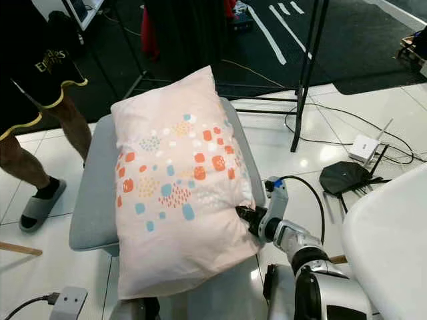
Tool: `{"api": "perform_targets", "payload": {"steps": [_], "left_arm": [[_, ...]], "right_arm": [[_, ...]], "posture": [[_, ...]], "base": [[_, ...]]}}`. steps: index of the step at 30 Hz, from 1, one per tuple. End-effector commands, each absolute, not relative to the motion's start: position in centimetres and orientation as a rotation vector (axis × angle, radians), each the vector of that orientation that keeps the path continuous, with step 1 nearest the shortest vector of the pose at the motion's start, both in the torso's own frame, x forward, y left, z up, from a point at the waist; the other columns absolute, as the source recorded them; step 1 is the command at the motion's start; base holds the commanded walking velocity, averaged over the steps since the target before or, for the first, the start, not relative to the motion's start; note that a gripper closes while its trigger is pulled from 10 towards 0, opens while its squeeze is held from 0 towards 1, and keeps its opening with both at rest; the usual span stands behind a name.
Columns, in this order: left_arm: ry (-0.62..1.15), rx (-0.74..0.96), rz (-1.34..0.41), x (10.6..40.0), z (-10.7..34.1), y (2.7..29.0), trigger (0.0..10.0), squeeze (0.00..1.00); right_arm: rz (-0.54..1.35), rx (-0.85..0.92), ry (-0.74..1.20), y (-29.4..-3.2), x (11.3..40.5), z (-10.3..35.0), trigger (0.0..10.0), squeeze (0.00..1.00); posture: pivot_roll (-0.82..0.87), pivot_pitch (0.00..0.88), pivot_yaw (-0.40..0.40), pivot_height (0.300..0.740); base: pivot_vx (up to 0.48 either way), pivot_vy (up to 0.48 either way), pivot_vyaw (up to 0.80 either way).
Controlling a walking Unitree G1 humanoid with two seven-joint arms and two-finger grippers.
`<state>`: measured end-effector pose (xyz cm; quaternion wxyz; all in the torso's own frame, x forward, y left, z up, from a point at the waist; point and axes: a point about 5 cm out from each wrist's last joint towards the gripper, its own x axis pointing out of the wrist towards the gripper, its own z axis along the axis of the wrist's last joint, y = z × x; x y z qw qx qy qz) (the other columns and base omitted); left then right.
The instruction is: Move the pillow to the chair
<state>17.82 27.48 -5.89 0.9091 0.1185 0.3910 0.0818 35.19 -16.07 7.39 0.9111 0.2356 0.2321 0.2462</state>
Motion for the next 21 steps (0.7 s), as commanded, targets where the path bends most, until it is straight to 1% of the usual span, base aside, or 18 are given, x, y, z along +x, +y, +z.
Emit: {"api": "perform_targets", "payload": {"steps": [1,3,5,6,8,10,11,12,13,14,15,17,19,20,21], "left_arm": [[0.836,0.238,0.183,17.0,-6.3,27.6,10.0,0.00],[0.834,0.234,0.187,17.2,-6.2,27.6,10.0,0.00],[0.827,0.226,0.195,17.6,-6.1,27.4,10.0,0.00],[0.827,0.226,0.195,17.6,-6.1,27.4,10.0,0.00],[0.820,0.220,0.200,18.0,-6.0,27.2,10.0,0.00],[0.820,0.220,0.200,18.0,-6.0,27.2,10.0,0.00],[0.816,0.217,0.203,18.2,-6.0,27.2,10.0,0.00],[0.816,0.217,0.203,18.2,-6.0,27.2,10.0,0.00],[0.810,0.213,0.207,18.6,-5.8,27.0,10.0,0.00],[0.810,0.213,0.207,18.6,-5.8,27.0,10.0,0.00],[0.800,0.208,0.212,19.2,-5.6,26.8,10.0,0.00],[0.800,0.208,0.212,19.2,-5.6,26.8,10.0,0.00],[0.775,0.196,0.228,20.4,-5.2,26.3,10.0,0.00],[0.775,0.196,0.228,20.4,-5.2,26.3,10.0,0.00],[0.759,0.192,0.236,21.0,-4.9,26.0,10.0,0.00]], "right_arm": [[0.506,0.519,0.467,-15.4,35.4,7.6,0.0,0.00],[0.504,0.534,0.441,-15.4,35.7,8.1,0.0,0.00],[0.536,0.550,0.316,-15.2,37.0,10.6,0.0,0.00],[0.536,0.550,0.316,-15.2,37.0,10.6,0.0,0.00],[0.591,0.547,0.223,-15.0,37.9,12.8,0.0,0.00],[0.591,0.547,0.223,-15.0,37.9,12.8,0.0,0.00],[0.624,0.554,0.171,-14.9,38.2,13.9,0.0,0.00],[0.624,0.554,0.171,-14.9,38.2,13.9,0.0,0.00],[0.647,0.556,0.108,-15.0,38.7,15.5,0.0,0.00],[0.647,0.556,0.108,-15.0,38.7,15.5,0.0,0.00],[0.664,0.548,0.053,-15.2,39.2,17.1,0.0,0.00],[0.664,0.548,0.053,-15.2,39.2,17.1,0.0,0.00],[0.671,0.499,0.012,-15.5,39.6,18.7,0.0,0.00],[0.671,0.499,0.012,-15.5,39.6,18.7,0.0,0.00],[0.663,0.475,0.018,-15.6,39.7,18.8,0.0,0.00]], "posture": [[0.04,0.274,0.069,0.300],[0.03,0.264,0.067,0.300],[0.00,0.234,0.055,0.300],[0.00,0.234,0.055,0.300],[-0.02,0.214,0.046,0.300],[-0.02,0.214,0.046,0.300],[-0.02,0.209,0.045,0.300],[-0.02,0.209,0.045,0.300],[-0.05,0.174,0.029,0.305],[-0.05,0.174,0.029,0.305],[-0.07,0.145,0.017,0.310],[-0.07,0.145,0.017,0.310],[-0.09,0.107,0.002,0.320],[-0.09,0.107,0.002,0.320],[-0.10,0.090,-0.006,0.325]], "base": [[0.000,0.000,0.00],[0.000,0.000,0.00],[0.000,0.000,0.00],[0.000,0.000,0.00],[0.000,0.000,0.00],[0.000,0.000,0.00],[0.000,0.000,0.00],[0.000,0.000,0.00],[0.000,0.000,0.00],[0.000,0.000,0.00],[0.000,0.000,0.00],[0.000,0.000,0.00],[0.000,0.000,0.00],[0.000,0.000,0.00],[0.000,0.000,0.00]]}}
